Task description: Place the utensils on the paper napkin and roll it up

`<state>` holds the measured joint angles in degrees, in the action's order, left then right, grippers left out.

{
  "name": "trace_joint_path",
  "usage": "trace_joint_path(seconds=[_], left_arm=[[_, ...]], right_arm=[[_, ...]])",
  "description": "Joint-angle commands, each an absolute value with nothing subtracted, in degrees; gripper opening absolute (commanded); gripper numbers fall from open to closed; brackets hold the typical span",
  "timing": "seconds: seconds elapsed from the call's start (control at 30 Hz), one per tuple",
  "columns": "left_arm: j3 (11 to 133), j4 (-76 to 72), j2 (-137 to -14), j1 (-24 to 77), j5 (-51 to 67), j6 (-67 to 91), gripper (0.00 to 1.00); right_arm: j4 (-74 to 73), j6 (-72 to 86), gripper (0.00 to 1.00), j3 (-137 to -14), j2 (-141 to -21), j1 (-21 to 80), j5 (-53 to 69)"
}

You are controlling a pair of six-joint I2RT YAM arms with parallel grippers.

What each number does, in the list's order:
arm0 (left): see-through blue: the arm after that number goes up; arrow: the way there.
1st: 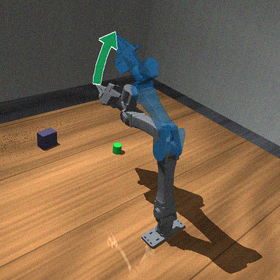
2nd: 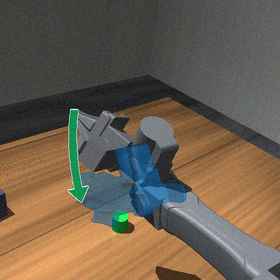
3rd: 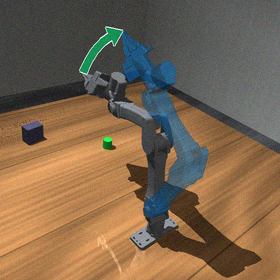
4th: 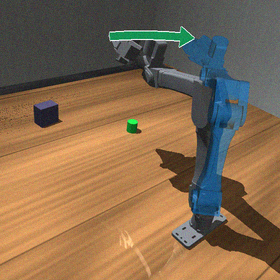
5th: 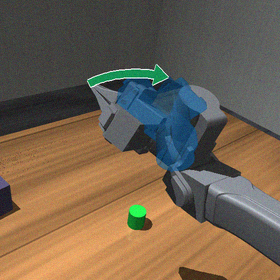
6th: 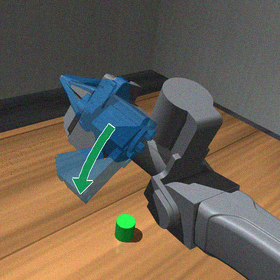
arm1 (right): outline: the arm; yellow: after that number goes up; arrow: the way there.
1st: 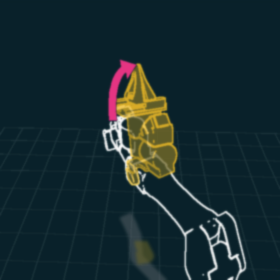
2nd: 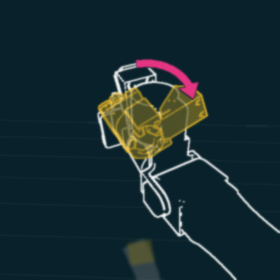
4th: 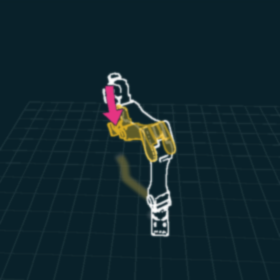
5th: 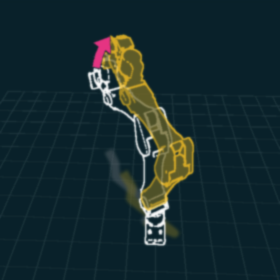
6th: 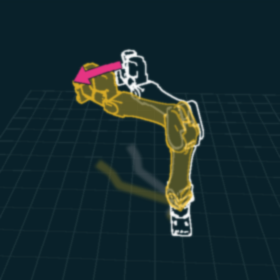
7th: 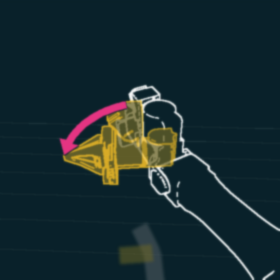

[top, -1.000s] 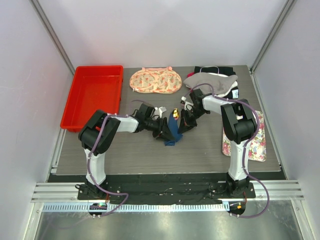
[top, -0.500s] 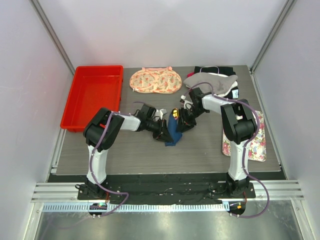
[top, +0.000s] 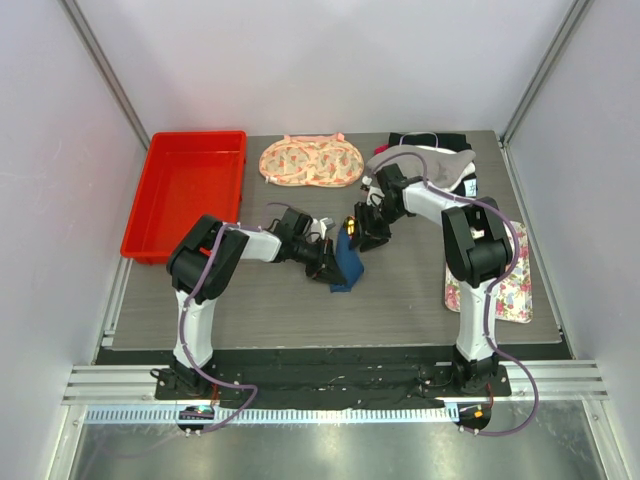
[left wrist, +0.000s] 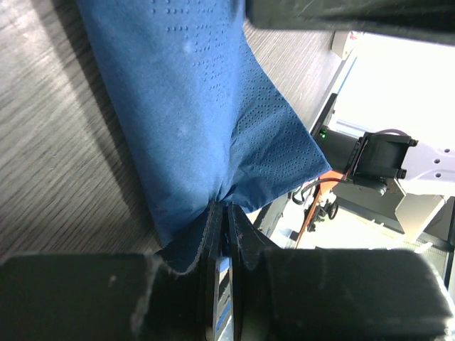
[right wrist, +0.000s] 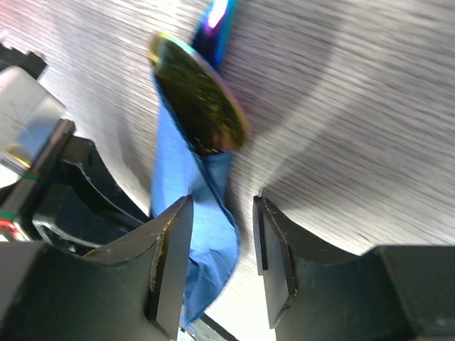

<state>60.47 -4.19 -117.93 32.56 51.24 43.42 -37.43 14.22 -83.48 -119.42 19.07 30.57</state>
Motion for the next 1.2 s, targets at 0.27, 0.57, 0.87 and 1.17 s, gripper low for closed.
trace_joint_path(seconds=[0.27,0.57,0.87,1.17], left_arm=[[59.59,-0.35,-120.76,32.87,43.59,39.29,0.13],[60.12,-1.14,-119.89,31.82,43.42,40.43,0.15],[62.22,4.02,-102.85,27.95,43.95,37.19,0.72],[63.46,17.84,-90.62,20.5,36.74,26.02,1.0]], right_arm=[[-32.35,17.22,0.4,-80.96,-123.48,22.32,27.51],[-31.03,16.96,0.01,-78.93,-122.53,22.15,29.25],[-24.53,15.47,0.01,-79.19,-115.58,20.39,36.2],[-20.13,16.69,0.01,-75.85,-111.01,19.78,40.43]])
